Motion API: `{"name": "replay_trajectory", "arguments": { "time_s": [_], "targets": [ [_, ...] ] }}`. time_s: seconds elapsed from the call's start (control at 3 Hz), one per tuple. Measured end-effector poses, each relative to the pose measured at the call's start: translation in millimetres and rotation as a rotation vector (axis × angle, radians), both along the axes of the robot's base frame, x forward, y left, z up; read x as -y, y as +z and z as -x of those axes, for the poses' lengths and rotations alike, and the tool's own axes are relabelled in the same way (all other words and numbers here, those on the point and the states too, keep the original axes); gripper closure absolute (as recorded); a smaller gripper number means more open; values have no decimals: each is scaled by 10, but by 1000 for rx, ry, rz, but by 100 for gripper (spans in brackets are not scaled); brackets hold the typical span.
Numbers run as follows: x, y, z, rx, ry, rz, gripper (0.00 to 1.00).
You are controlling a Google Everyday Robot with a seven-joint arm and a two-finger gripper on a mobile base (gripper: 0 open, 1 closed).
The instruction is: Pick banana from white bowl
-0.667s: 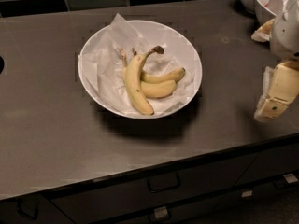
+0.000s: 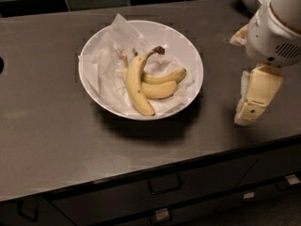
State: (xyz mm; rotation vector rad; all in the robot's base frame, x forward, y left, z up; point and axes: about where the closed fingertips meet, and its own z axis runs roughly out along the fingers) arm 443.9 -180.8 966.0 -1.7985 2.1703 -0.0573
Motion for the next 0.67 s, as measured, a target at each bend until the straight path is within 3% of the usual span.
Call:
{"name": "replay_trajectory", "arguments": {
  "time_s": [0.33, 0.67],
  "targets": [
    [-408, -69, -125, 1, 69, -59, 0],
    [-409, -68, -125, 1, 69, -59, 0]
  ]
}}
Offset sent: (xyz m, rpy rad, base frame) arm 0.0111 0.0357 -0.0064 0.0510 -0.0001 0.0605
